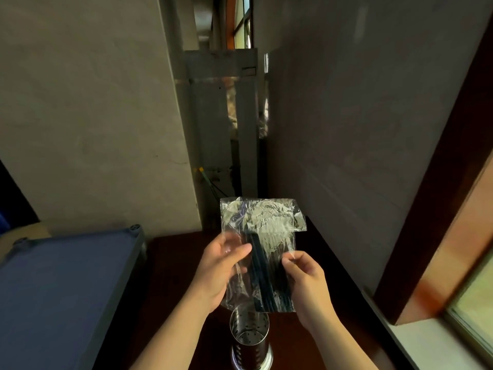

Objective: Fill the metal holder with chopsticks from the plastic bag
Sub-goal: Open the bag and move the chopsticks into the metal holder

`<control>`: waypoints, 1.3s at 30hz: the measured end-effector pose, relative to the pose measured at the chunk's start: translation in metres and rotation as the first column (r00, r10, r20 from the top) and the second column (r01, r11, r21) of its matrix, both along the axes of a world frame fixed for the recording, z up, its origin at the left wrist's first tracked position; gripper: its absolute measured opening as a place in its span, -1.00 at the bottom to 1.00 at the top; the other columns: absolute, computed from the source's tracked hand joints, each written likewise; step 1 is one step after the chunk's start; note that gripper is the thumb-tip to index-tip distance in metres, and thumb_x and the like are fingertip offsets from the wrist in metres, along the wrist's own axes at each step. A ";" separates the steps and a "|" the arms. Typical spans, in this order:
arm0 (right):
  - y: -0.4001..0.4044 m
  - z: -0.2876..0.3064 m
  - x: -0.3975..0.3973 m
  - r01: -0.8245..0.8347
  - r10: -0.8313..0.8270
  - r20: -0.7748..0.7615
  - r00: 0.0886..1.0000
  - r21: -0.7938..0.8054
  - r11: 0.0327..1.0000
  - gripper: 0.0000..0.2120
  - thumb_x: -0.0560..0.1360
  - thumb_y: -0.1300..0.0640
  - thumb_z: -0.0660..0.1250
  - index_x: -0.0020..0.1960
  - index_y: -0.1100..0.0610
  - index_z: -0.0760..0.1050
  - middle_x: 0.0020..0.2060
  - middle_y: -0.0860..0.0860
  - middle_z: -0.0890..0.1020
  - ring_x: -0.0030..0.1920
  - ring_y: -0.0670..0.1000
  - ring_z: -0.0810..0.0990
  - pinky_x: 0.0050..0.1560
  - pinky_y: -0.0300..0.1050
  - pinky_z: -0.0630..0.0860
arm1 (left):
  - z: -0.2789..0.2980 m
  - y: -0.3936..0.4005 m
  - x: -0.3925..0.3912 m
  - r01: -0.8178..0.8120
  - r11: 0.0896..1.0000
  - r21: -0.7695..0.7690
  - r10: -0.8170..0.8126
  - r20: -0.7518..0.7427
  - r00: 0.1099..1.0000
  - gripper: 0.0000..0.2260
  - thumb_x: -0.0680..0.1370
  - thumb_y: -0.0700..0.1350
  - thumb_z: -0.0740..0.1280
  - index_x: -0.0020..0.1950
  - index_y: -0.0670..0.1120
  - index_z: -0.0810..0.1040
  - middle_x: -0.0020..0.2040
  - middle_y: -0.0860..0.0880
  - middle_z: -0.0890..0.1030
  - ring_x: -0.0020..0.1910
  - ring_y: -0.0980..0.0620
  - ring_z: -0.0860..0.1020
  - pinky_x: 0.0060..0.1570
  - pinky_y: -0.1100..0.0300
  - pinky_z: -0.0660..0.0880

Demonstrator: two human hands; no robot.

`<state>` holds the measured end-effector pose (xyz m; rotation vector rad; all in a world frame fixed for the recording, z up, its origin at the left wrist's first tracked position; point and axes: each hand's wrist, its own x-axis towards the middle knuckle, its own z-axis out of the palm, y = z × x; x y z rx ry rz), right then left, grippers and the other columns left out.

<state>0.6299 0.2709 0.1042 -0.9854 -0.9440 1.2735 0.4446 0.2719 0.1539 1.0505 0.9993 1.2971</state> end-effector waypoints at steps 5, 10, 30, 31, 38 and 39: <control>0.003 0.006 -0.006 0.016 -0.017 0.009 1.000 0.032 0.999 -0.86 0.58 0.26 0.35 -0.13 0.12 0.60 -0.21 0.11 0.63 -0.19 0.13 0.59 -0.08 0.08 0.53 | 0.009 0.005 -0.005 0.054 0.998 -0.013 -0.054 0.026 0.998 -0.63 0.42 -0.16 0.50 0.22 -0.12 0.61 0.09 -0.11 0.73 0.06 -0.04 0.71 -0.11 0.13 0.60; 0.005 0.013 -0.013 0.009 -0.009 -0.009 1.000 0.045 0.999 -0.87 0.59 0.28 0.35 -0.10 0.14 0.61 -0.18 0.14 0.66 -0.14 0.17 0.62 0.02 0.19 0.56 | 0.011 0.010 -0.010 0.027 0.999 0.020 -0.027 0.001 1.000 -0.83 0.51 -0.21 0.45 0.08 -0.16 0.70 0.10 -0.23 0.72 0.13 -0.18 0.68 0.15 -0.07 0.59; 0.025 0.069 -0.045 0.147 -0.346 0.511 0.787 0.390 0.909 -0.87 0.50 0.06 0.49 0.01 -0.05 0.58 -0.12 -0.06 0.60 -0.18 -0.06 0.56 -0.18 -0.14 0.51 | 0.013 0.005 -0.036 -0.053 0.992 0.116 0.052 0.009 0.999 -0.66 0.48 -0.39 0.46 0.20 -0.10 0.62 0.10 -0.10 0.74 0.13 -0.03 0.70 0.07 0.24 0.62; 0.026 0.074 -0.044 0.132 -0.345 0.510 0.788 0.408 0.904 -0.95 0.52 0.06 0.47 -0.03 -0.04 0.62 -0.16 -0.06 0.62 -0.20 -0.07 0.56 -0.18 -0.14 0.50 | 0.012 0.004 -0.038 -0.043 0.992 0.116 0.043 0.003 0.999 -0.66 0.48 -0.38 0.46 0.19 -0.09 0.63 0.10 -0.09 0.74 0.12 -0.03 0.70 0.08 0.22 0.62; 0.023 0.094 -0.051 -0.145 -0.262 0.550 0.793 0.588 0.796 -0.78 0.60 0.20 0.37 0.22 0.08 0.67 0.09 -0.14 0.69 0.17 -0.19 0.62 0.18 -0.26 0.54 | 0.007 -0.001 -0.042 -0.020 0.993 0.113 0.022 -0.011 1.000 -0.66 0.45 -0.36 0.49 0.11 0.01 0.71 0.11 -0.09 0.74 0.14 -0.04 0.69 0.04 0.23 0.61; 0.022 0.095 -0.053 -0.179 -0.263 0.566 0.782 0.607 0.774 -0.74 0.60 0.24 0.37 0.26 0.09 0.65 0.16 -0.12 0.67 0.22 -0.19 0.60 0.22 -0.27 0.51 | 0.007 -0.001 -0.043 -0.017 0.994 0.112 0.018 -0.010 1.000 -0.66 0.45 -0.36 0.50 0.13 -0.01 0.70 0.13 -0.09 0.74 0.16 -0.05 0.69 0.09 0.19 0.60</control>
